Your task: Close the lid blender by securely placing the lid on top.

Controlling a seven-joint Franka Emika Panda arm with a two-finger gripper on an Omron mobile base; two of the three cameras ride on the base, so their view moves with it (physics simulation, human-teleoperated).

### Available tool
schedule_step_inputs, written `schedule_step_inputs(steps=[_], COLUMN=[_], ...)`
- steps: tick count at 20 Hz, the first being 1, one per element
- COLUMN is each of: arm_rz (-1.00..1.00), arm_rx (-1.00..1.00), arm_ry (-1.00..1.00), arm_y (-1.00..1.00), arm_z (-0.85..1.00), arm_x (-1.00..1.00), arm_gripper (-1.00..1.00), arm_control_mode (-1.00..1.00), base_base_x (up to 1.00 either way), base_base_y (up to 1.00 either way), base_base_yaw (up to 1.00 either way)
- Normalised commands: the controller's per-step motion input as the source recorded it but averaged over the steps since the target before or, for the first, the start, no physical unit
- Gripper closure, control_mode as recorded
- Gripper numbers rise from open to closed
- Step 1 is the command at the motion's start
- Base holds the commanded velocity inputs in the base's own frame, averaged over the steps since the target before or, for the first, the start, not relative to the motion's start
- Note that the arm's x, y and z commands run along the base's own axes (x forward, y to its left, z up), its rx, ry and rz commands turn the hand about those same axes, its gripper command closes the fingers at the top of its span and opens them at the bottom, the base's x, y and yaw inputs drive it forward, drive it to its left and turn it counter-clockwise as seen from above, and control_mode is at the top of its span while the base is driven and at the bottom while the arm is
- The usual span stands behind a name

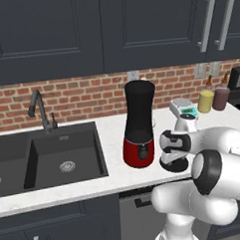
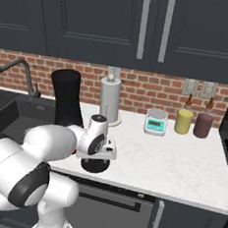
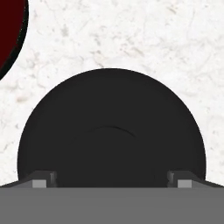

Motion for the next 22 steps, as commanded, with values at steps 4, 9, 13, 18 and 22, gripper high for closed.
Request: schedule_step_inputs(steps=[4, 9, 13, 18, 22], arm_rz=[0.01, 0.02, 0.02, 0.0, 0.0], arm_rx=[0.0, 0.0, 0.0, 0.0, 0.0], arm_ry=[0.0, 0.0, 0.0, 0.0, 0.01], arm_y=[0.0, 0.0, 0.0, 0.0, 0.0], arm_z=[-0.13, -0.14, -0.2, -0.29, -0.31], arm_x=[0.14, 0.13, 0.05, 0.0, 0.0], arm_gripper=[-1.0, -1.0, 1.0, 1.0, 1.0], arm_control_mode=[-1.0, -1.0, -1.0, -1.0, -1.0], base_base_x=[0.0, 0.0, 0.0, 0.0, 0.0], base_base_y=[0.0, 0.0, 0.0, 0.0, 0.0], base_base_yaw=[0.0, 0.0, 0.0, 0.0, 0.0])
